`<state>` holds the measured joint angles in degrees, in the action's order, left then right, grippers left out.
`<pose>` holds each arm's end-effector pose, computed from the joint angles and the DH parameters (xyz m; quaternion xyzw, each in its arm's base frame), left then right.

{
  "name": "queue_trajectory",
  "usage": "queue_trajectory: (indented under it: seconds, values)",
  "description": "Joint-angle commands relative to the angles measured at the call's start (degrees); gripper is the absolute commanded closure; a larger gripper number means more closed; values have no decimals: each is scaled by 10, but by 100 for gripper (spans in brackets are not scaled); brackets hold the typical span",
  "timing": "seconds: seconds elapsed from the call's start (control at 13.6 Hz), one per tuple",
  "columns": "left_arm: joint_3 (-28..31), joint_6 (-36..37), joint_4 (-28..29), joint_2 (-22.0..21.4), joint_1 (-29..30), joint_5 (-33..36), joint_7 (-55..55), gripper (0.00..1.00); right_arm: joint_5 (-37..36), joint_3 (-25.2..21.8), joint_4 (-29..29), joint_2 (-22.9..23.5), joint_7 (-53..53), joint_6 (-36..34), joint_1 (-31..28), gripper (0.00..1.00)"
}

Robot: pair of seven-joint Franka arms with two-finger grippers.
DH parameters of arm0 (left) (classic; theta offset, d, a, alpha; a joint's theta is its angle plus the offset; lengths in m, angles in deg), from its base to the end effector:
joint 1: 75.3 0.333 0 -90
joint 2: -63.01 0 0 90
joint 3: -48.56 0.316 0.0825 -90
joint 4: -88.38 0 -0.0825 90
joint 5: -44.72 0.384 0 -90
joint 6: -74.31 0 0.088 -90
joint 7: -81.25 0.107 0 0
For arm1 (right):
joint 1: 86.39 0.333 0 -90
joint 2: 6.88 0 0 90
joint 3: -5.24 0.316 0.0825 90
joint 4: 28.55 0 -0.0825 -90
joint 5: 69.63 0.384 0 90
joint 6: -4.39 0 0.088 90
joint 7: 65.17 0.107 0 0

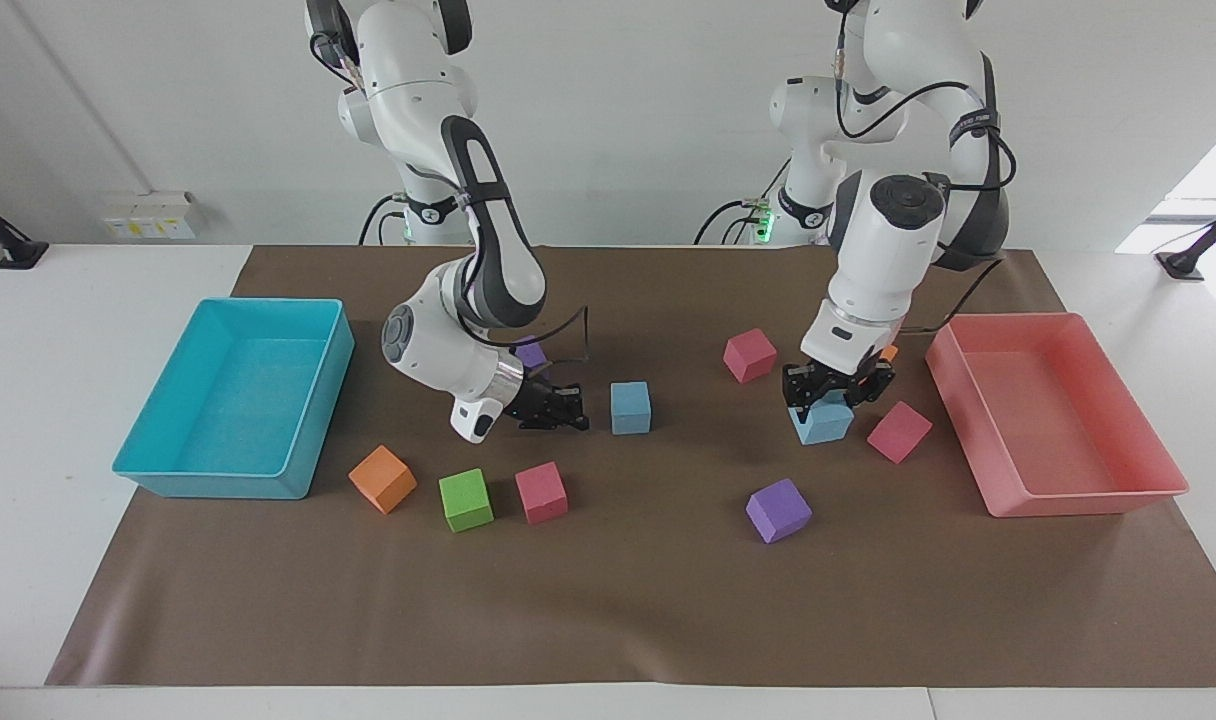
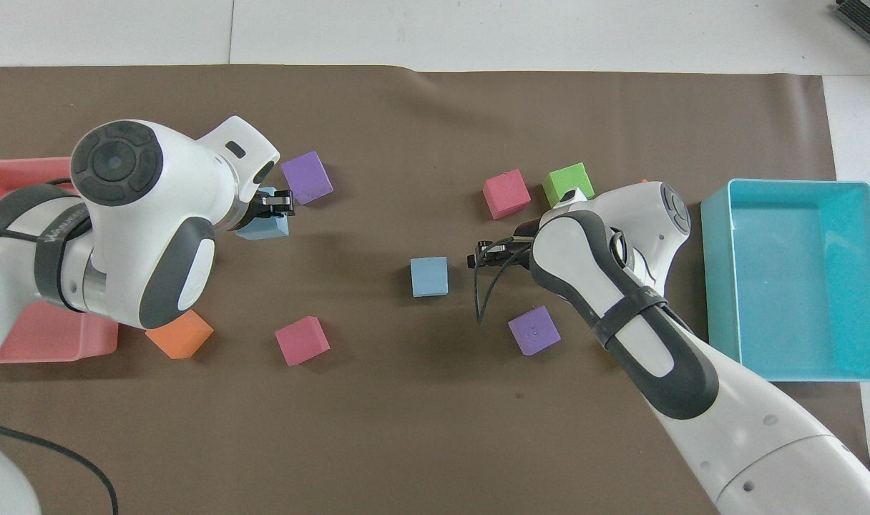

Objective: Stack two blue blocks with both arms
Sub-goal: 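Grasp the second blue cube with the left gripper and carry it centerward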

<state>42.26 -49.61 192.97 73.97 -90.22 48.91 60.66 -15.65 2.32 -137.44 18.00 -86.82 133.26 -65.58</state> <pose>0.5856 -0.2204 0.4440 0.9968 -0.0218 0.0765 0.0063 0.5907 0.2163 0.2730 -0.9426 -0.0223 0.0246 0.3323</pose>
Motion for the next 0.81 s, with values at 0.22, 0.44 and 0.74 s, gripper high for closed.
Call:
queue_trajectory:
  seconds: [0.22,0.44,0.74]
  values:
    - [5,4,-8,5,-88,-50,-43,100,11,2,-16,-12,-14,11,-2,100]
    - [4,0,-8,8,-127,-51,-84,100,11,2,-17,-12,-15,12,-2,100]
    - [5,0,-57,53,-176,-56,-139,100,11,2,-17,-12,-15,11,-2,100]
